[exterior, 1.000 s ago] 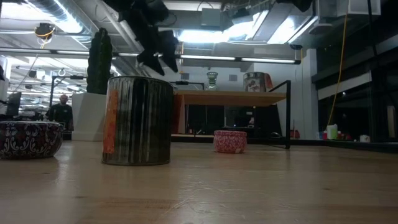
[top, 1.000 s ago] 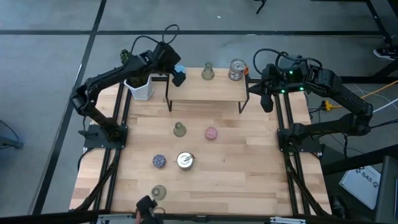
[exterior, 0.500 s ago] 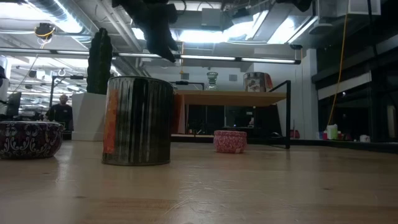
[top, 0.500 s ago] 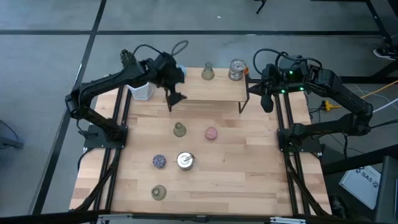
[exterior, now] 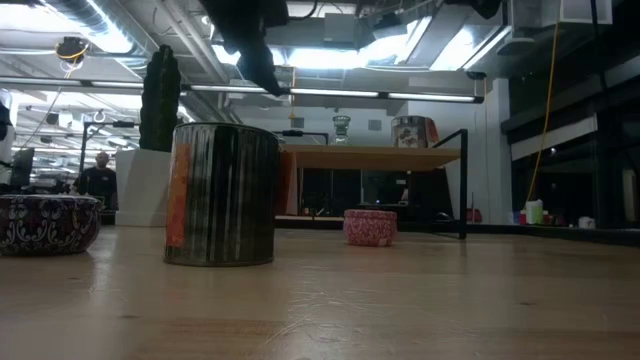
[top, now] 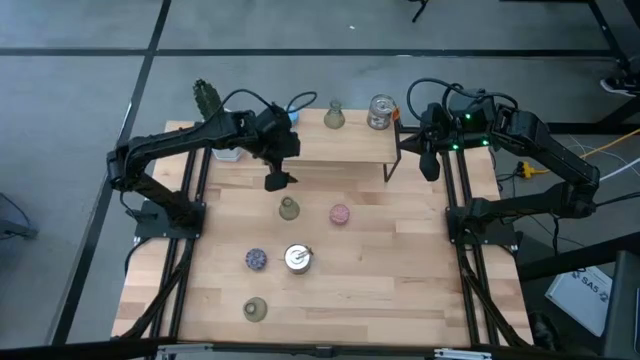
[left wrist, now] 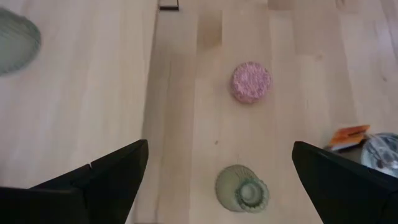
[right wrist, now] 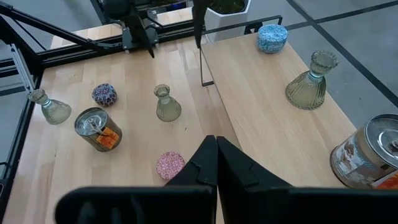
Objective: Pick & Place candle stick holders
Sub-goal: Put the top green glass candle holder aligned with the green glass candle holder on the shelf
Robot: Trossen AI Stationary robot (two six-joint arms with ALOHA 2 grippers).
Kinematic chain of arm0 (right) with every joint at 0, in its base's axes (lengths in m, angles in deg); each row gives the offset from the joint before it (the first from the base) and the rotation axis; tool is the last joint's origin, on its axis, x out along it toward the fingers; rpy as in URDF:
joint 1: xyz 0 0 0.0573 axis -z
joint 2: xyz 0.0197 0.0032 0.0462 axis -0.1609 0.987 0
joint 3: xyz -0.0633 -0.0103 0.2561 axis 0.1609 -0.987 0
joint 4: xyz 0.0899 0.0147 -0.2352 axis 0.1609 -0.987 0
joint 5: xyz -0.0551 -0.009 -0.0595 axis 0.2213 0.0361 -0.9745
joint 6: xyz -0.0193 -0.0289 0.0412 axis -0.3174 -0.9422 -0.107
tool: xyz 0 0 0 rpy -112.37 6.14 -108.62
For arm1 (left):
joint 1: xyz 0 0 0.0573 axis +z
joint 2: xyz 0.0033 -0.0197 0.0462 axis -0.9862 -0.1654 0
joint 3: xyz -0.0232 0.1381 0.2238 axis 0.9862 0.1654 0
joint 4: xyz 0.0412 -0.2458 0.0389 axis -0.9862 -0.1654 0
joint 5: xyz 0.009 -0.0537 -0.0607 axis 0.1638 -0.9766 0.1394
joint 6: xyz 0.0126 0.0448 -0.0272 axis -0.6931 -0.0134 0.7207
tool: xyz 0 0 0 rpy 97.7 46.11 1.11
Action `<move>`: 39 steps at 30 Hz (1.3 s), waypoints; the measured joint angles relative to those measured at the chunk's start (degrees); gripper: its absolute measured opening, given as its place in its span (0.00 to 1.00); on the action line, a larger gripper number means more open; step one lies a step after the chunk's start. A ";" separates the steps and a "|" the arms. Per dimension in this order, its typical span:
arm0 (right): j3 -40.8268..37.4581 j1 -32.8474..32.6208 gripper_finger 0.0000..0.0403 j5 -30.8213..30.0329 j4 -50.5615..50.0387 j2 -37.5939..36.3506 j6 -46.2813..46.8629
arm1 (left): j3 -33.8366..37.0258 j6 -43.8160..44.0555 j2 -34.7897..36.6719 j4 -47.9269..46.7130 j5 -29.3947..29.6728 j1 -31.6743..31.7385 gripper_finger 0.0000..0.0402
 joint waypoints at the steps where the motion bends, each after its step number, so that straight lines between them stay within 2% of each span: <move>1: 0.00 0.00 0.00 0.05 0.00 0.00 0.00 | 0.00 0.42 0.00 -0.55 0.01 -0.10 0.99; 10: 0.00 0.00 0.00 0.05 -0.11 0.00 0.11 | 0.77 0.23 0.00 -1.94 2.35 -2.15 0.98; 16: -0.01 0.00 0.00 0.07 -0.20 0.00 0.26 | 6.46 0.17 1.25 -1.34 2.42 -3.03 0.98; 21: 0.00 0.00 0.00 0.07 -0.20 0.00 0.41 | 11.69 -0.04 3.17 2.78 1.27 -3.02 0.98; 31: -0.01 0.00 0.00 0.05 -0.20 0.00 2.05 | 20.44 -5.73 5.49 10.50 -0.60 -3.84 0.98; 39: -0.02 0.00 0.00 0.03 -0.20 0.00 2.16 | 20.92 -11.35 3.61 11.84 -0.72 -7.32 0.98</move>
